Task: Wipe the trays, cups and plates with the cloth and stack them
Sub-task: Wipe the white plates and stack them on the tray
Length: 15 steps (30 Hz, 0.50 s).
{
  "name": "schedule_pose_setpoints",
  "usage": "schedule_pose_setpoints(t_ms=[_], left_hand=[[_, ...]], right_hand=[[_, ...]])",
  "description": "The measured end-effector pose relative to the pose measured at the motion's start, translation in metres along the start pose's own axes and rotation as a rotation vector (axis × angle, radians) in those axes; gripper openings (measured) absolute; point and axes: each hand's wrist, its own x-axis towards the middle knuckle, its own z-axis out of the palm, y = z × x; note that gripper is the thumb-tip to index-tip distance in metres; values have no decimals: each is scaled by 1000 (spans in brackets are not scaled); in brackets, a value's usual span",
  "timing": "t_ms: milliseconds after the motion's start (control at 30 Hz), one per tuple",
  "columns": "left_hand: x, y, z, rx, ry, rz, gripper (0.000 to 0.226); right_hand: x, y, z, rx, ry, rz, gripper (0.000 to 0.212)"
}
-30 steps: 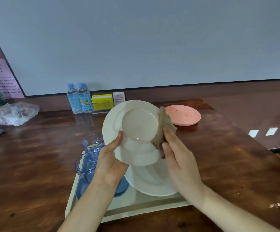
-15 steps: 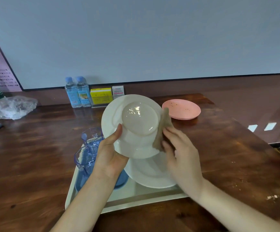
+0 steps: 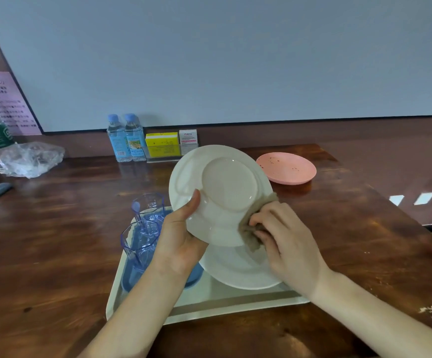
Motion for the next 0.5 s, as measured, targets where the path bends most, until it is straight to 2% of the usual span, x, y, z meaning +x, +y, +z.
schedule_pose_setpoints(t_ms=[167,267,400,500], left_hand=[[-1,-2,-2,34,-27,-91,68],[-1,2,-7,-29,-29,-97,88],[-1,2,-6,-36,-38,20,81],[-2,-5,-2,19,-63,54,73]], right_hand=[[15,-33,22,-24,-87,-203,19],[44,-45,33,-49,-101,-245,17],[86,-58,40,-70,-108,-252,27],[122,-57,48,-69,-82,-213,21]])
